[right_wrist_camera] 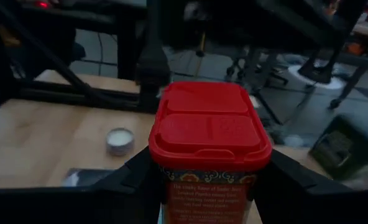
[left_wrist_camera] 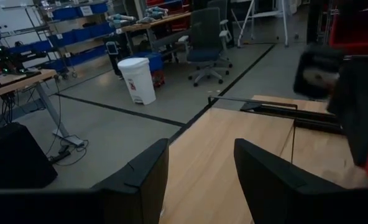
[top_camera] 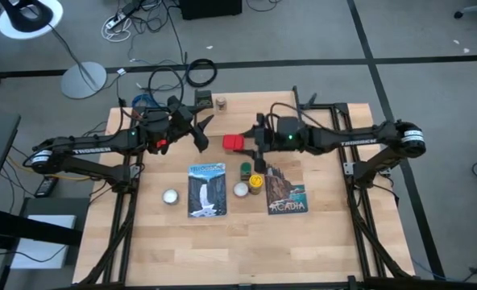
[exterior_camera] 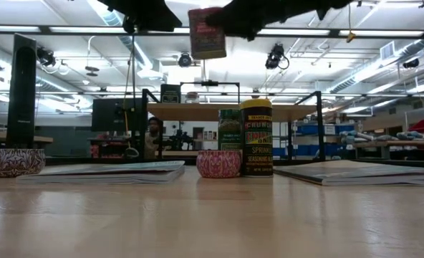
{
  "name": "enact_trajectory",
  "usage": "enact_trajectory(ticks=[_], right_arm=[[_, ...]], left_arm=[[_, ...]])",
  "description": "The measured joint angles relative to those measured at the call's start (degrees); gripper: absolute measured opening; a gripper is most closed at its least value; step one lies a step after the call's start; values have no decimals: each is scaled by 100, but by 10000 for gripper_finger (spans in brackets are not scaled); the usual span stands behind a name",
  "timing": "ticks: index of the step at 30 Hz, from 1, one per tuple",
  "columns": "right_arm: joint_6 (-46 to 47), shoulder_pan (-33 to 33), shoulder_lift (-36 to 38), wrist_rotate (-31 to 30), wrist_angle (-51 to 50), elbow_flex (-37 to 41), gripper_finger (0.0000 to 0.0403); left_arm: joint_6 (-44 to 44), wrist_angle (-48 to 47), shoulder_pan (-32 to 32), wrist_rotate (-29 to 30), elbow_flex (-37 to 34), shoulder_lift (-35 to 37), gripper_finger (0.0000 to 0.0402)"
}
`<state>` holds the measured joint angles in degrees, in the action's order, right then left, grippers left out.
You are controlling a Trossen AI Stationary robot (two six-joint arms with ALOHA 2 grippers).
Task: Shelf spices
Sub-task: Remove the red spice from the shelf
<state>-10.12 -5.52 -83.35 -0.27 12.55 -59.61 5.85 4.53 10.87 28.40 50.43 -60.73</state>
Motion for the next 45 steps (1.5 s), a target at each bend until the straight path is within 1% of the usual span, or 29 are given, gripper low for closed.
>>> enact_trajectory(ticks=[2,6,10,13,22,26,31,41,45], right_arm=[[184,31,-224,94,426,107,191],[424,61,-779,351,969,192,191],[772,95,-1319,777,1749,188,191],[907,217,-1668,1017,2126,178,191],[1180,594,-2492,1045,2899,138,191],[1253,803,-2678,1045,2955,23,191],[1175,1030,-2717,983,2946,-42,191],[1207,1095,-2706,860,2923,-44,191],[1208,1219,-2659,854,2918,-44,191]], left_arm=[[11,60,2,-37,0,0,188],[12,95,1,-95,0,0,188],[9,90,2,-107,2,2,188],[4,49,2,-107,-2,2,188],[17,149,1,-107,0,0,188],[15,132,2,-107,0,0,188],[16,145,1,-107,0,0,188],[17,176,2,-107,0,0,188],[17,147,0,-107,0,0,188]])
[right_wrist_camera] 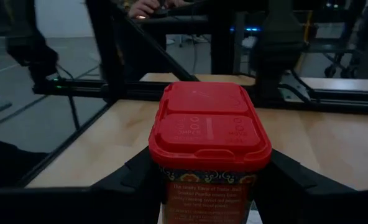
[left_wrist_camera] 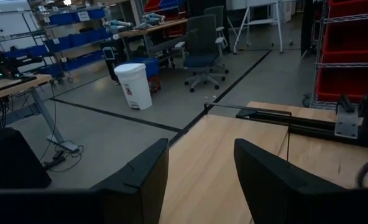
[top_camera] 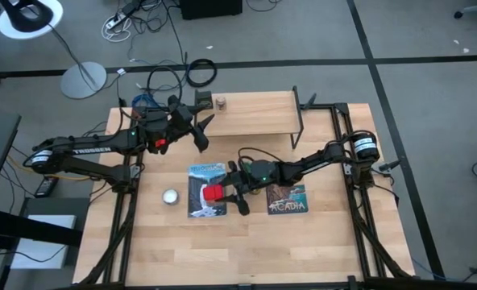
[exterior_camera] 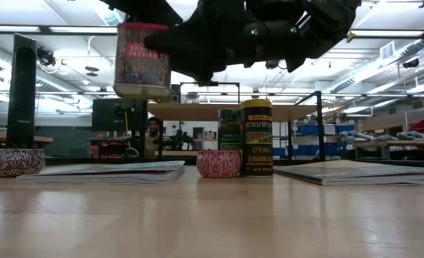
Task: Shelf spices
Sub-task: Remove the red spice from the shelf
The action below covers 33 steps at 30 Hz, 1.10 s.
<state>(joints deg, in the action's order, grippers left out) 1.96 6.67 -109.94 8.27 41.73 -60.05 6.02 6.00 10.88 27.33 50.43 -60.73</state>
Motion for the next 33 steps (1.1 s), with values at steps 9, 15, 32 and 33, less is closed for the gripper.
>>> enact_trajectory(ticks=[9,15,32,33], right_arm=[[6,252,4,-205,-767,0,191],[150,420,4,-251,-1075,0,191],[125,613,6,-1020,-564,0,191],[78,607,7,-1040,-474,0,191]], left_arm=[[-2,7,2,0,0,0,188],[-3,2,1,0,0,0,188],[-162,4,0,-195,0,2,188],[-168,4,0,-195,0,2,188]])
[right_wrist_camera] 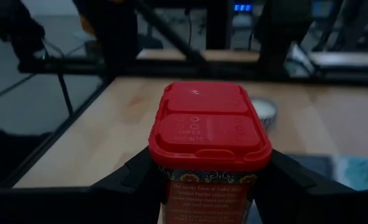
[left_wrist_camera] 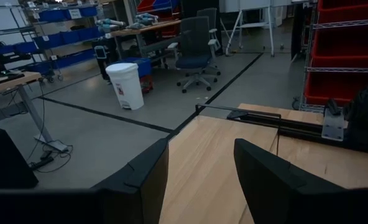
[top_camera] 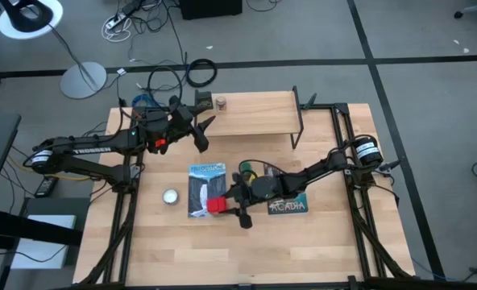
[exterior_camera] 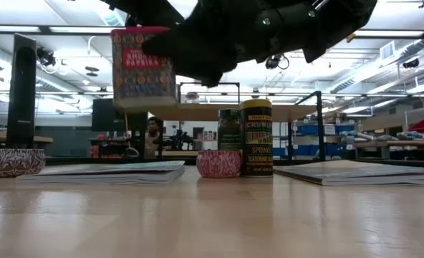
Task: Shelf spices
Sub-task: Remove the red spice from the shelf
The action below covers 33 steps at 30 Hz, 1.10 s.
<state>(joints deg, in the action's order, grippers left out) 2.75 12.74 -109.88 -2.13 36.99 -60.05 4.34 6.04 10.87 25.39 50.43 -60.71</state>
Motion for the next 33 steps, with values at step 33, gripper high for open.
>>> enact_trajectory(ticks=[33], right_arm=[[-146,-352,3,-253,236,2,191]], left_arm=[[-7,46,0,0,0,0,188]])
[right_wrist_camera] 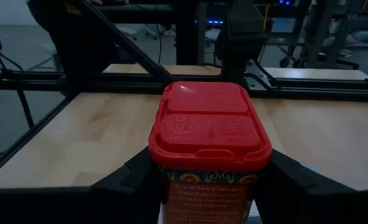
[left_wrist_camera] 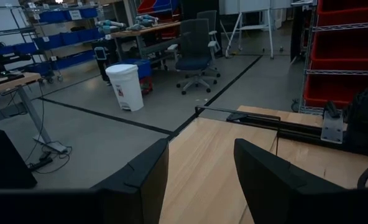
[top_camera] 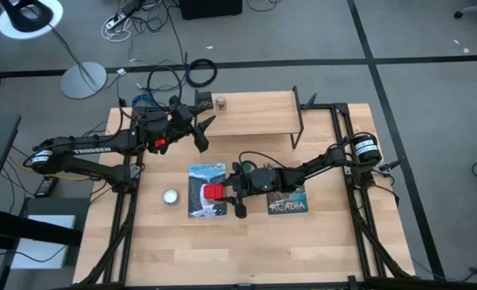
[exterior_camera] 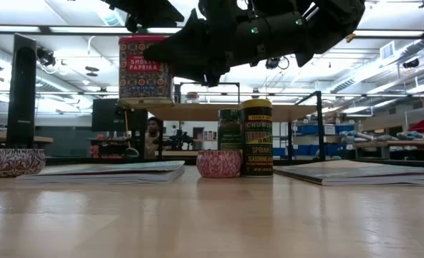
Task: Shelf spices
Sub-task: Remove the red spice from the shelf
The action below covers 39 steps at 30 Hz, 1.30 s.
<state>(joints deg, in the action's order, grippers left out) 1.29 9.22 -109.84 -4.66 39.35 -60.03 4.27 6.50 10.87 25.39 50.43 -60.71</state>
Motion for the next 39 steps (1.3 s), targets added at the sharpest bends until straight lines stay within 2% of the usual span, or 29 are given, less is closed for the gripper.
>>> enact_trajectory(ticks=[9,15,22,26,28,32,39], right_arm=[[1,273,7,120,-96,2,191],[-224,317,404,-414,-406,9,191],[-696,316,1518,-1017,-1741,6,191],[-555,360,2030,-1318,-2863,4,191],[-429,446,2148,-1381,-3118,4,191],[-151,701,2071,-1283,-3071,33,191],[787,1022,1443,-931,-3159,50,191]], left_arm=[[0,-46,0,0,0,0,188],[0,-85,0,0,2,0,188],[0,-179,0,0,2,0,188],[0,-192,0,0,2,0,188],[14,-195,0,0,2,0,188],[46,-175,0,0,2,0,188],[56,-160,0,0,2,0,188]])
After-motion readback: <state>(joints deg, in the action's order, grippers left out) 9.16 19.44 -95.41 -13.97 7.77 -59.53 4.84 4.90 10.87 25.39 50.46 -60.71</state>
